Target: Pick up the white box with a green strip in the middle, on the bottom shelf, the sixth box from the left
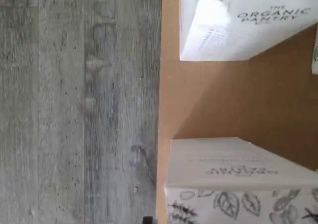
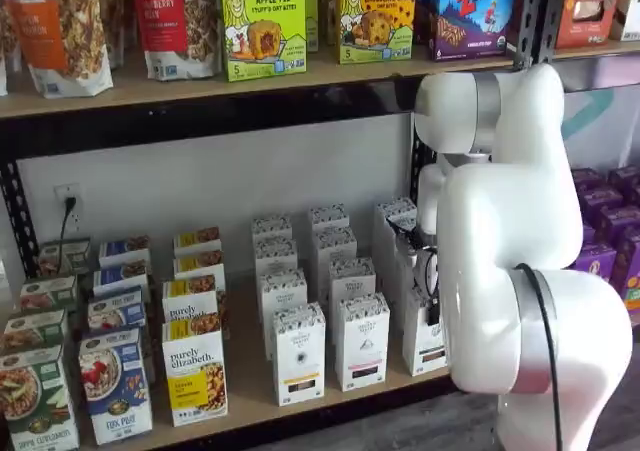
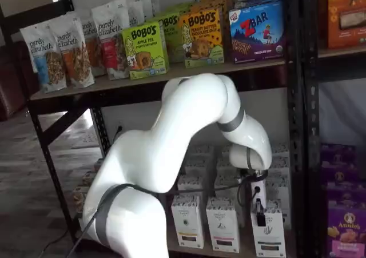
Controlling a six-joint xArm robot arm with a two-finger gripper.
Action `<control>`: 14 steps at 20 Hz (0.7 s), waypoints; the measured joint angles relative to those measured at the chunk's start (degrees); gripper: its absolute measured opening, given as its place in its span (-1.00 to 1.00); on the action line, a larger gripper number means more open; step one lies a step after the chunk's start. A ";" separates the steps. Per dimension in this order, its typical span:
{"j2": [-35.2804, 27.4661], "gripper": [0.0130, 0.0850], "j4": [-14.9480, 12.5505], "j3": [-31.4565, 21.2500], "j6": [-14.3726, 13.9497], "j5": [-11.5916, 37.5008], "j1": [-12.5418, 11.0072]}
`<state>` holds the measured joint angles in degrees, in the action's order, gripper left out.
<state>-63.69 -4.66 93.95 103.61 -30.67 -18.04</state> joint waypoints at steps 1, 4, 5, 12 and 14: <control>-0.01 0.56 -0.15 0.07 -0.11 -0.20 -0.02; 0.03 0.33 0.32 0.12 0.37 -0.70 -0.07; 0.07 0.33 0.49 0.13 0.51 -0.84 -0.07; 1.60 0.11 -0.74 -2.24 -0.60 0.30 -0.07; 2.38 0.11 -1.40 -3.49 -1.26 0.87 0.00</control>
<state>-61.31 -6.06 90.46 102.34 -29.80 -18.03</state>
